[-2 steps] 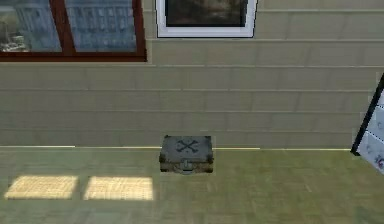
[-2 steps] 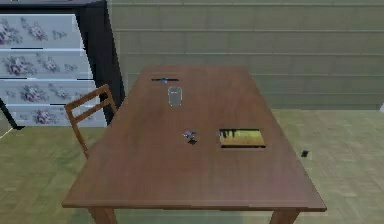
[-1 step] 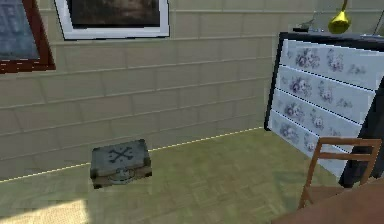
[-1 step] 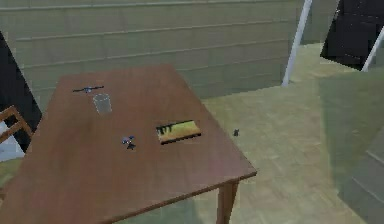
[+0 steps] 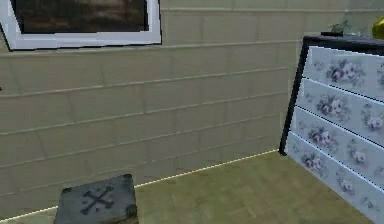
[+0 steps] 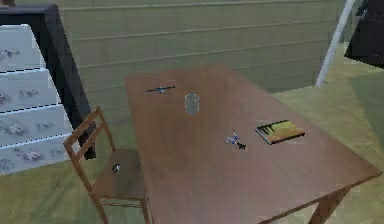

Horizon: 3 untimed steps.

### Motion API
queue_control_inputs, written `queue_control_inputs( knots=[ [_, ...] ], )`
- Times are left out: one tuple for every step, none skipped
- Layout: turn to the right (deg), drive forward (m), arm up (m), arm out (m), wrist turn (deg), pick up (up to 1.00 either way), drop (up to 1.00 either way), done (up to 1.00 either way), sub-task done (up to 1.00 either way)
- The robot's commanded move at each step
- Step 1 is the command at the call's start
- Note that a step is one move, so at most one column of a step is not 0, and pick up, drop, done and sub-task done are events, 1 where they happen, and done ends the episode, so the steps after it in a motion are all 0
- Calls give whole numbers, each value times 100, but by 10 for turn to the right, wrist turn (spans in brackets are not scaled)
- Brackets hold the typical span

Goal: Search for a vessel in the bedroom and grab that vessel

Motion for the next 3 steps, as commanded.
queue_control_inputs(
  knots=[
    [240,0,0,0,0,0,0,0,0],
    [0,20,0,0,0,0,0,0,0],
    [240,0,0,0,0,0,0,0,0]
  ],
)
